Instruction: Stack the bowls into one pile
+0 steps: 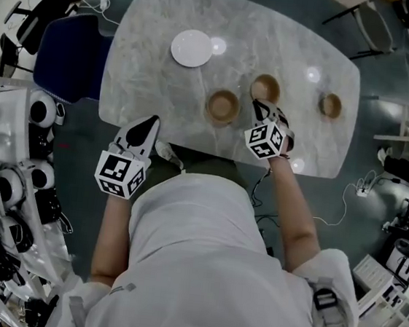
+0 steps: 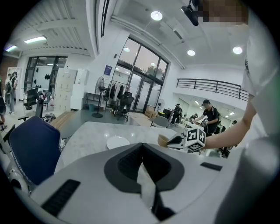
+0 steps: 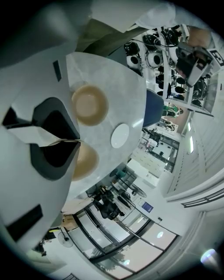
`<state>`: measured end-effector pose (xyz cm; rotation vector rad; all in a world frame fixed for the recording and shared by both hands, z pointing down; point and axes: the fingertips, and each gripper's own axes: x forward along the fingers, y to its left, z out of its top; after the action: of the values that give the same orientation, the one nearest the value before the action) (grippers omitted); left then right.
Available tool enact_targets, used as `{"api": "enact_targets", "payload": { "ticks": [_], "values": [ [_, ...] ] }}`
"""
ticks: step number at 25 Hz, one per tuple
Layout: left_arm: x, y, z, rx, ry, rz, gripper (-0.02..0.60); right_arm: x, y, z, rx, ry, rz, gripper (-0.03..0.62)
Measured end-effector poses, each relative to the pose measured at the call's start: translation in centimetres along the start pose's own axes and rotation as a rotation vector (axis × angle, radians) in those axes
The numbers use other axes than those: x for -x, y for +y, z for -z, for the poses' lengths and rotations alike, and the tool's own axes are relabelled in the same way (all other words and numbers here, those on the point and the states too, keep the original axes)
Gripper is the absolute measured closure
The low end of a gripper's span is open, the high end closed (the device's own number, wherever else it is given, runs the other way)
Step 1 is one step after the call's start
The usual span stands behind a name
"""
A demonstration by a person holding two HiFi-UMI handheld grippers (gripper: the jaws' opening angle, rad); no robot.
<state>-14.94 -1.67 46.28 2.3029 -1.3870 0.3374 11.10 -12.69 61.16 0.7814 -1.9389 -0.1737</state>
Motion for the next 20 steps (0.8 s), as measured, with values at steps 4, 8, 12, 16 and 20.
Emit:
{"api": "enact_targets", "payload": {
  "ticks": [4, 8, 12, 16, 20],
  "values": [
    [0.8, 1.0, 0.2, -0.003, -0.003, 0.027, 0.578, 0.5, 2.5, -2.2, 0.0, -0.012, -0.017, 0.562],
    [1.8, 2.1, 0.2, 0.002, -0.012, 0.047, 0.578, 0.8, 4.9, -3.9, 0.006, -0.009, -0.032, 0.562],
    [2.6, 3.2, 0.8, 0.007, -0.012, 0.062, 0.578, 0.7, 7.0, -5.0, 0.014, 0.002, -0.038, 0.56],
    [3.5, 4.3, 1.2, 0.013, -0.011, 0.07, 0.578, 0.5, 8.8, -5.8, 0.02, 0.011, -0.044, 0.56],
    [4.2, 5.0, 1.6, -0.003, 0.001, 0.079, 0.578, 0.1, 10.1, -6.3, 0.027, 0.028, -0.06, 0.558]
  ]
}}
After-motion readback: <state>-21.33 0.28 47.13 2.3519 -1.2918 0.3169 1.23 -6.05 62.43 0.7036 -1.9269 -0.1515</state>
